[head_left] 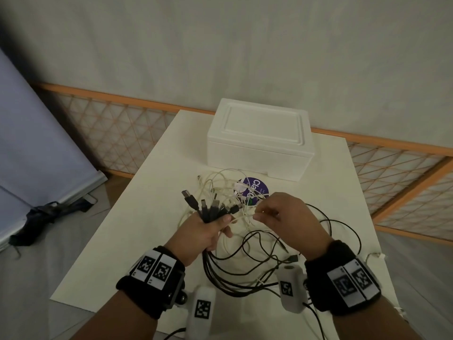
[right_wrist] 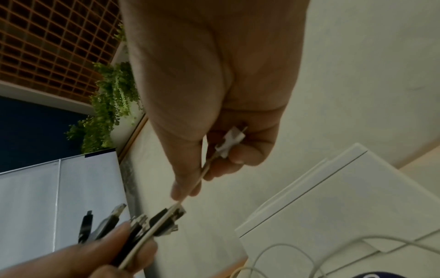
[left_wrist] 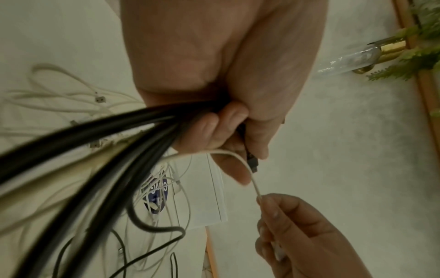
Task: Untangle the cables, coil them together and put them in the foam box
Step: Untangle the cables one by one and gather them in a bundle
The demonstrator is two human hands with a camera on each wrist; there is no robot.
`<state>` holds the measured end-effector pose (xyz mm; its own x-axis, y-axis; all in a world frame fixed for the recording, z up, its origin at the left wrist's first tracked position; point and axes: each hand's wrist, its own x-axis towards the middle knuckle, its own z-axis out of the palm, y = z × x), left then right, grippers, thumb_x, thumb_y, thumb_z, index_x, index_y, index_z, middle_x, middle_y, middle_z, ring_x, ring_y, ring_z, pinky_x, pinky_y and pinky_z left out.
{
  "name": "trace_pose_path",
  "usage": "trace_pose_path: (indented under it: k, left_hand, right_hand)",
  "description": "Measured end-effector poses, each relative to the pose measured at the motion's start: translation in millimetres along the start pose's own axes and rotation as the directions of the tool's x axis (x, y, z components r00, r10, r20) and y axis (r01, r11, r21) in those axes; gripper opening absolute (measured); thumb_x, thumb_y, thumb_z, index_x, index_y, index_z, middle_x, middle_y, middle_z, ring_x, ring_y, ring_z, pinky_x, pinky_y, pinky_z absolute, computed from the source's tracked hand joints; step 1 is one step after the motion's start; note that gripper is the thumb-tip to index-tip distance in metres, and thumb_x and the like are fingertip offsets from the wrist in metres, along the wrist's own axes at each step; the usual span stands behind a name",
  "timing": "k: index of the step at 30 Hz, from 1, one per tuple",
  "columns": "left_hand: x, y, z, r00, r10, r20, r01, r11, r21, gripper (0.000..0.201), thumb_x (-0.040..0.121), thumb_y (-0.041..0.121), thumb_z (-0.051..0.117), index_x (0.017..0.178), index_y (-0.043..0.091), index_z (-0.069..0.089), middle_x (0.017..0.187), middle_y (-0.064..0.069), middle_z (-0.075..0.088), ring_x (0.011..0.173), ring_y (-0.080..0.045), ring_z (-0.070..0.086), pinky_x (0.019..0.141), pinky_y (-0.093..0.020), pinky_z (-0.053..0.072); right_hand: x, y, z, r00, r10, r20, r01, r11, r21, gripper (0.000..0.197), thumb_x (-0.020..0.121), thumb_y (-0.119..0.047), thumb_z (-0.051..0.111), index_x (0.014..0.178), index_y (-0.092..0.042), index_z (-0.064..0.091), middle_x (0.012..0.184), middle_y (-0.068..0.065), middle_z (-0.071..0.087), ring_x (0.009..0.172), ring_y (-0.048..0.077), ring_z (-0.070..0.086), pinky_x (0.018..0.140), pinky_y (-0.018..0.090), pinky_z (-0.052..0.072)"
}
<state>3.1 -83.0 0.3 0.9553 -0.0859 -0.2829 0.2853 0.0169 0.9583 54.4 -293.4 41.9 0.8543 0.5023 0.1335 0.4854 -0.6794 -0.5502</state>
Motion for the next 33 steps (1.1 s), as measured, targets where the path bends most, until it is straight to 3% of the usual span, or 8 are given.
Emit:
trace_pose_path:
  k: [4, 7, 13, 19, 23, 26, 29, 33]
  left_hand:
    - [1, 4, -1, 0.996, -0.003, 0.087, -0.013, 0.983, 0.182, 0.017, 0.095, 0.023, 0.059, 0.108, 0.021, 0.071, 0.096, -0.009, 0.075, 0.048, -0.008, 0.039, 0.049, -0.022, 0.034]
    - [2, 5, 0, 0.995, 0.006, 0.104, -0.039, 0.945, 0.325, 0.011, 0.092, 0.03, 0.063, 0.097, 0.032, 0.072, 0.099, -0.011, 0.073, 0.045, -0.002, 0.041, 0.05, -0.02, 0.035]
    - [0, 13, -9, 0.998, 0.055, 0.017, -0.058, 0.985, 0.165, 0.019, 0.097, 0.017, 0.055, 0.1, 0.023, 0.072, 0.08, -0.002, 0.074, 0.051, -0.017, 0.036, 0.052, -0.028, 0.032]
    - [-1, 15, -13, 0.999, 0.046, 0.004, -0.046, 0.995, 0.091, 0.016, 0.097, 0.018, 0.055, 0.103, 0.013, 0.069, 0.076, -0.002, 0.072, 0.054, -0.021, 0.033, 0.051, -0.029, 0.03]
    - [-2, 17, -25, 0.999, 0.039, 0.008, -0.04, 0.998, 0.049, 0.011, 0.095, 0.017, 0.059, 0.104, 0.014, 0.065, 0.071, -0.003, 0.069, 0.052, -0.02, 0.035, 0.05, -0.027, 0.033]
    - [0, 18, -31, 1.0, 0.008, 0.026, -0.01, 0.996, 0.084, 0.013, 0.086, 0.013, 0.07, 0.088, 0.003, 0.062, 0.069, -0.01, 0.062, 0.055, -0.02, 0.038, 0.049, -0.024, 0.032]
    - [-1, 22, -29, 0.999, 0.043, 0.033, -0.048, 0.985, 0.164, 0.02, 0.083, 0.012, 0.073, 0.077, 0.003, 0.056, 0.065, -0.004, 0.05, 0.046, -0.005, 0.04, 0.047, -0.016, 0.034]
    - [-4, 24, -34, 0.997, 0.078, 0.002, -0.077, 0.991, 0.109, 0.011, 0.08, 0.019, 0.073, 0.073, 0.014, 0.065, 0.057, 0.007, 0.056, 0.044, -0.004, 0.042, 0.047, -0.022, 0.035]
  right_hand:
    - [9, -11, 7, 0.982, -0.161, 0.102, 0.167, 0.984, -0.058, 0.014, 0.079, -0.028, 0.066, 0.076, -0.016, 0.072, 0.075, -0.006, 0.061, 0.076, 0.011, 0.057, 0.069, 0.031, 0.048]
    - [16, -25, 12, 0.964, -0.224, 0.146, 0.242, 0.963, -0.117, 0.017, 0.077, -0.026, 0.059, 0.071, -0.013, 0.07, 0.072, -0.001, 0.06, 0.072, 0.018, 0.058, 0.063, 0.039, 0.05]
    - [18, -23, 9, 0.994, -0.109, 0.002, 0.109, 0.994, 0.009, 0.014, 0.087, -0.034, 0.065, 0.089, -0.021, 0.068, 0.08, -0.01, 0.058, 0.072, 0.002, 0.052, 0.066, 0.018, 0.041]
    - [26, -29, 6, 0.991, 0.102, 0.084, -0.099, 0.994, -0.049, 0.035, 0.091, -0.048, 0.054, 0.079, -0.017, 0.064, 0.076, -0.004, 0.062, 0.071, 0.005, 0.056, 0.065, 0.022, 0.043]
    - [27, -49, 3, 0.972, 0.212, 0.096, -0.23, 0.939, 0.257, 0.025, 0.087, -0.041, 0.063, 0.072, -0.022, 0.061, 0.058, -0.007, 0.061, 0.05, 0.004, 0.061, 0.049, 0.017, 0.045]
    - [33, -65, 5, 0.987, 0.162, 0.017, -0.161, 0.959, 0.233, 0.015, 0.084, -0.032, 0.07, 0.074, -0.023, 0.065, 0.059, -0.02, 0.06, 0.057, -0.005, 0.057, 0.055, 0.009, 0.04]
    - [43, -81, 15, 0.995, 0.09, 0.033, -0.093, 0.988, 0.127, 0.011, 0.085, -0.032, 0.069, 0.079, -0.022, 0.068, 0.072, -0.017, 0.061, 0.068, -0.005, 0.056, 0.063, 0.009, 0.036]
    - [49, -93, 19, 0.995, 0.088, 0.045, -0.092, 0.992, 0.09, 0.009, 0.083, -0.031, 0.069, 0.079, -0.024, 0.068, 0.075, -0.01, 0.067, 0.069, 0.0, 0.057, 0.063, 0.012, 0.037]
